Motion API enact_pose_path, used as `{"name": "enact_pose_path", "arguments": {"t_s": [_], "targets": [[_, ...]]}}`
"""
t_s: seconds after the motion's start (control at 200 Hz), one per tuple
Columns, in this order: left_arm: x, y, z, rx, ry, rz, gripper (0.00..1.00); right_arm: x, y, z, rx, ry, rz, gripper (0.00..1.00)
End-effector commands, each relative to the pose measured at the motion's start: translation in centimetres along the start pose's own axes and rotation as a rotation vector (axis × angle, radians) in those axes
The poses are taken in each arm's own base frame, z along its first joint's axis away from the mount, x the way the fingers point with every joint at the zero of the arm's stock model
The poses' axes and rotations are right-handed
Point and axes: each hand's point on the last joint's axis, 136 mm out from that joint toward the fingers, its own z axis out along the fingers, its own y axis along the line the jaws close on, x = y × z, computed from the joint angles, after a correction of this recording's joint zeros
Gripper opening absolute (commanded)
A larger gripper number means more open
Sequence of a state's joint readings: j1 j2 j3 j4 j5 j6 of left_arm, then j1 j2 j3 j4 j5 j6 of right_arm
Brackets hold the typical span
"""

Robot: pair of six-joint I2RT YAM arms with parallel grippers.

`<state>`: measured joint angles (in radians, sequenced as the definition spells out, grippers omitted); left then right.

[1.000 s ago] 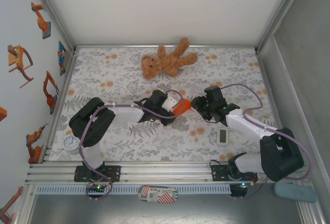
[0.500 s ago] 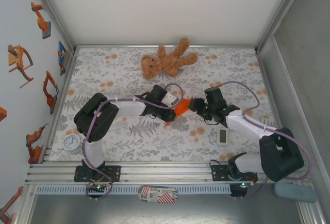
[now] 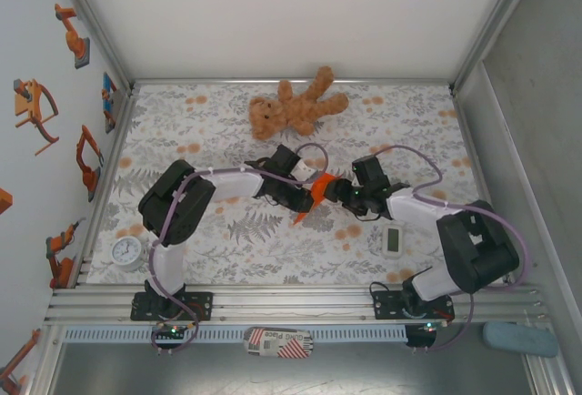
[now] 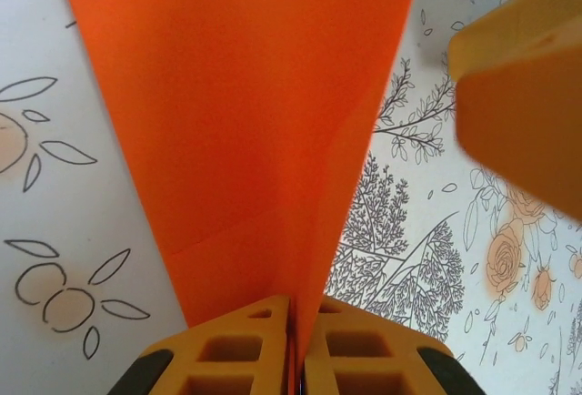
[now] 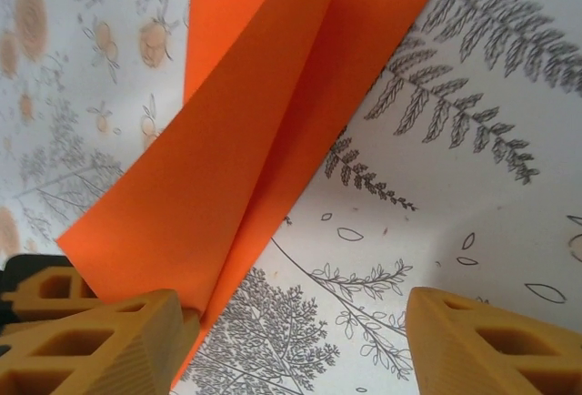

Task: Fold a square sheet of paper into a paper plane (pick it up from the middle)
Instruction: Fold the wing for the fifth time at the center of the table.

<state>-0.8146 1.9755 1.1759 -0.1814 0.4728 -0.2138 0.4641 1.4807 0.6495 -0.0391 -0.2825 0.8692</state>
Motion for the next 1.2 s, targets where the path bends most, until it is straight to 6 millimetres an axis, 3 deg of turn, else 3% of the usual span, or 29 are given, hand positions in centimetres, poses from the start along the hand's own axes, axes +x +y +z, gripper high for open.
{"name": "enact_pose_path", "arguments": {"t_s": [0.0, 0.621, 1.197], "targets": [[1.2, 0.2, 0.3, 0.011, 0.078, -0.051, 0.12, -0.7, 1.7, 0.4, -0.034, 0.002, -0.054, 0.69], [1.3, 0.4, 0.7, 0.071, 0.142, -0.16, 0.12, -0.7, 1.9, 2.2, -0.047, 0.036, -0.113, 0.72], [1.0, 0.6, 0.7, 0.084, 0.127, -0.178, 0.15, -0.2, -1.6, 4.5, 0.098, 0.068, -0.029, 0.66]]}}
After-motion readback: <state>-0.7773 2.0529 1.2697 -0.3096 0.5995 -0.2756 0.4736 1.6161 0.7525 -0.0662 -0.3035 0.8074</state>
